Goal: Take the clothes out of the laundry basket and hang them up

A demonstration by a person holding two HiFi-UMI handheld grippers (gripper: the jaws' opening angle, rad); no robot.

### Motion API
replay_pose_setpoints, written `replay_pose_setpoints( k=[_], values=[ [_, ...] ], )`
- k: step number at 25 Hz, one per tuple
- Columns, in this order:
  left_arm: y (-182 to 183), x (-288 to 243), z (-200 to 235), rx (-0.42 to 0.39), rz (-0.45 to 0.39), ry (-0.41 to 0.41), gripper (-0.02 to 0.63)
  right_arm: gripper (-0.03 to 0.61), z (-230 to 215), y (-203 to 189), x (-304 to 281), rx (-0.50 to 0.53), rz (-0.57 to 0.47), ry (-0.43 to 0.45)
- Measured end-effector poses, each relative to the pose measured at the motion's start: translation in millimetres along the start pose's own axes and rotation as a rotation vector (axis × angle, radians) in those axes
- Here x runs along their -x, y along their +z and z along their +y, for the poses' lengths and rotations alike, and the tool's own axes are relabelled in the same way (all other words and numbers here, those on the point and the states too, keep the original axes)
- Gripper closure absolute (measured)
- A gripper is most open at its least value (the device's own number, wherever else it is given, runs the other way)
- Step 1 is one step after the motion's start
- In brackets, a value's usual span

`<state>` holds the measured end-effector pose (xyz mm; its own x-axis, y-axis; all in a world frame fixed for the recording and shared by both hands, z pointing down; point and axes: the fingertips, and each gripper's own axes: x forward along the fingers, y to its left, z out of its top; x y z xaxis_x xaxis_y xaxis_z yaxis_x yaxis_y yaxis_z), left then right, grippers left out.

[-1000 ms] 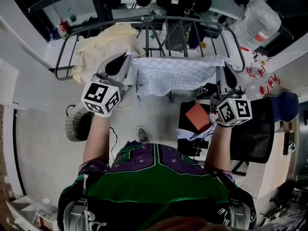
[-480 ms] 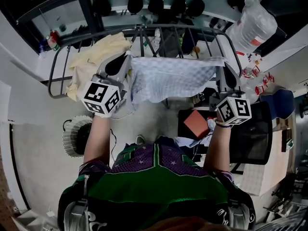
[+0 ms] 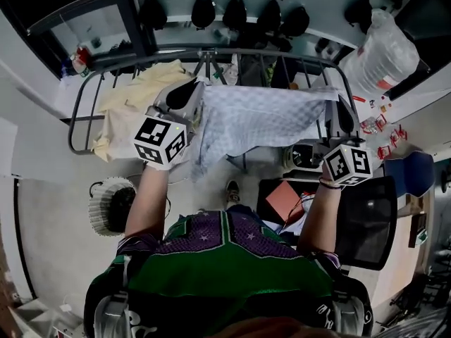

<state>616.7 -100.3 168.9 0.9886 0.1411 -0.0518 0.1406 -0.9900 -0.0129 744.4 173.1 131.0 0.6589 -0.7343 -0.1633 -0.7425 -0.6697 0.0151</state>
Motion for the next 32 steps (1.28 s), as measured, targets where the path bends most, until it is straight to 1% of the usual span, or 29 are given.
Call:
replay_pose_setpoints(
  k=[9, 15, 18, 21, 24, 30, 32],
  values=[
    [-16, -112, 27, -0.020, 0.050, 0.044, 0.592, 0.568, -84, -20, -81, -0.030, -0.018, 0.011],
    [-12, -182, 27, -0.044, 0.044, 0.038, 0.592, 0.566, -141, -27, -118, -0.046, -0.033, -0.003],
    [-21, -213, 26, -0.062, 0.069, 0.027, 0.592, 0.567, -163, -38, -133, -0.050, -0.019, -0.010],
    [-46, -236, 29, -0.053, 0.123, 0.030, 0.592, 0.566, -179, -65, -145, -0.061, 0.035, -0.010],
    [-73, -252, 38, -0.027, 0.181, 0.056, 0.592, 0.566, -187, -99, -160, -0.080, 0.112, 0.011],
    [-124, -267, 57, 0.002, 0.277, 0.112, 0.592, 0.566, -195, -163, -194, -0.125, 0.241, 0.049],
    [-141, -269, 64, 0.025, 0.304, 0.126, 0.592, 0.566, -195, -186, -203, -0.131, 0.294, 0.063]
  ],
)
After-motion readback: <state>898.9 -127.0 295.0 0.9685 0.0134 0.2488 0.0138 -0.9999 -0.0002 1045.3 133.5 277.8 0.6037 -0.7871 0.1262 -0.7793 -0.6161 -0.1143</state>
